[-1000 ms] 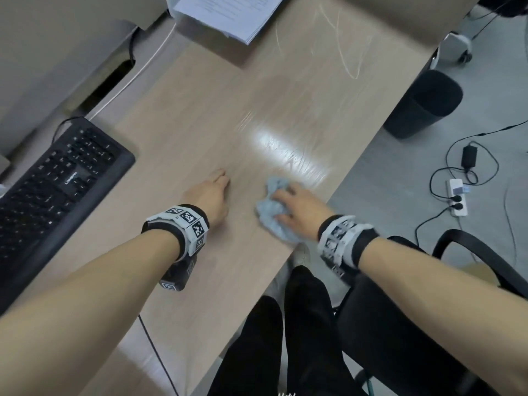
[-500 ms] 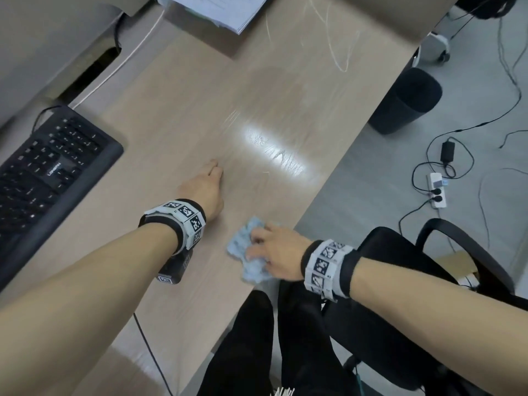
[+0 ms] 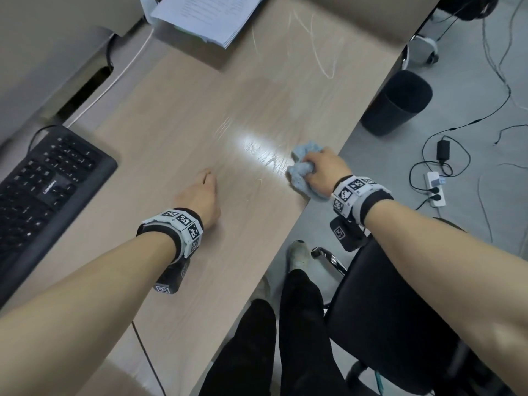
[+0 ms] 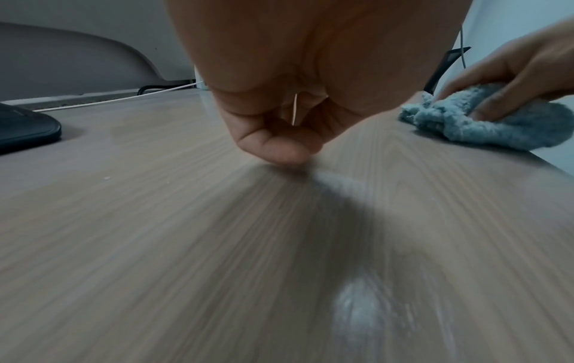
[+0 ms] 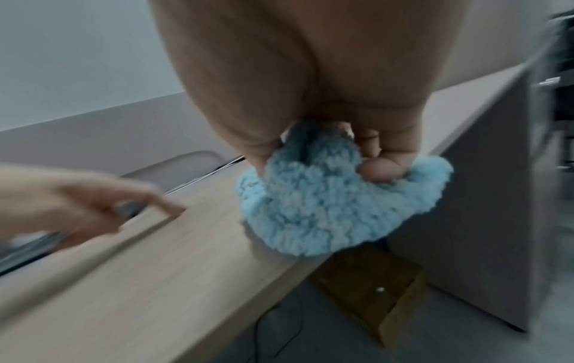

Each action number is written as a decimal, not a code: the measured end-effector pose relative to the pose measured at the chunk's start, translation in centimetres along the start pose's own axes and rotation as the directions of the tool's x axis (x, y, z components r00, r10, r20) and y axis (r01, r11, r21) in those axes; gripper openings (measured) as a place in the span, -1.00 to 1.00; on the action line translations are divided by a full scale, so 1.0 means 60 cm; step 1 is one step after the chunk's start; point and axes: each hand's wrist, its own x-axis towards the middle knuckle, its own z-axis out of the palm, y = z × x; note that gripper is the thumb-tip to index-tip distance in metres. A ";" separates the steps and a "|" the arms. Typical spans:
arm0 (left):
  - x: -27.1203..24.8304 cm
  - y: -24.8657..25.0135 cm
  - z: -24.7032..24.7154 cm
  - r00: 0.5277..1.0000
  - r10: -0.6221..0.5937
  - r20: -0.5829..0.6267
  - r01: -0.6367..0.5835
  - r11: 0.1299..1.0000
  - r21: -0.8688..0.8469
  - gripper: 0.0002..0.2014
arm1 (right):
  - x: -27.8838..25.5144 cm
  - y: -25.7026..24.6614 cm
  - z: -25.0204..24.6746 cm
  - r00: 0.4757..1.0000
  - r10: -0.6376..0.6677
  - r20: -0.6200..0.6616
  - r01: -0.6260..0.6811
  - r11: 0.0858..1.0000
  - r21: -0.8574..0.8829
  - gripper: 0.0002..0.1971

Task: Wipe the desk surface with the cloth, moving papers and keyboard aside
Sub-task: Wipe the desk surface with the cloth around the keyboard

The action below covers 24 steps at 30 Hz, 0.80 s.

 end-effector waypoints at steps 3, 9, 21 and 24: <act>-0.001 0.005 -0.004 1.000 -0.006 -0.022 0.007 1.000 0.007 -0.48 | -0.026 -0.036 0.050 0.973 -0.214 0.083 0.217 0.976 -0.027 -0.56; 0.013 0.018 -0.031 1.000 -0.018 0.000 0.018 0.999 0.028 -0.52 | -0.035 -0.028 0.062 0.940 -0.318 0.121 0.317 0.948 0.030 -0.55; 0.094 0.061 -0.083 1.000 -0.003 -0.031 -0.001 0.995 -0.098 -0.45 | 0.081 0.056 -0.032 0.999 -0.040 0.022 0.039 0.997 0.064 -0.65; 0.126 0.088 -0.101 1.000 -0.004 -0.018 0.001 0.993 -0.119 -0.38 | 0.123 0.073 -0.058 1.000 -0.017 0.017 0.016 0.998 0.060 -0.67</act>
